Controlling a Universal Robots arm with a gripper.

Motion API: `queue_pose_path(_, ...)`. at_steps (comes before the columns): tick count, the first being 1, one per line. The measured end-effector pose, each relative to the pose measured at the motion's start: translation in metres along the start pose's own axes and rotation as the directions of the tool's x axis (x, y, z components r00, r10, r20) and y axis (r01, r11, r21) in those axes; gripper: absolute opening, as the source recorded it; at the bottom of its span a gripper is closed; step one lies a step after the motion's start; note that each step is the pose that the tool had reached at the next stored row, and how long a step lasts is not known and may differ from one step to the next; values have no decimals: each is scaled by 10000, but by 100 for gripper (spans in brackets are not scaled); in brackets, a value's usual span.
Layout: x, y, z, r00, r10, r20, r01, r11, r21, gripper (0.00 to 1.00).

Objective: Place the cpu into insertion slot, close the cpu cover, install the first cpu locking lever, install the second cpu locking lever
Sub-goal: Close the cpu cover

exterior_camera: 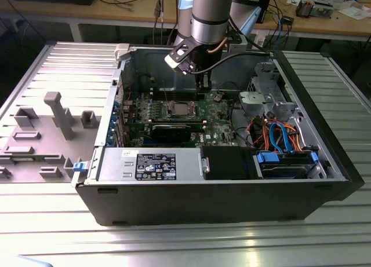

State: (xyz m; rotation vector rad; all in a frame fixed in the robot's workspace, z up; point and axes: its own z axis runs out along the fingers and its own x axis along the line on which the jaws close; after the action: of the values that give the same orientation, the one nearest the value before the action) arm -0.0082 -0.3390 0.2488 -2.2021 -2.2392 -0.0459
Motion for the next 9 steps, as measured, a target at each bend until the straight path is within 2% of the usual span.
queue_pose_path(9,1,-93,28,10000,0,0,0,10000,1,11)
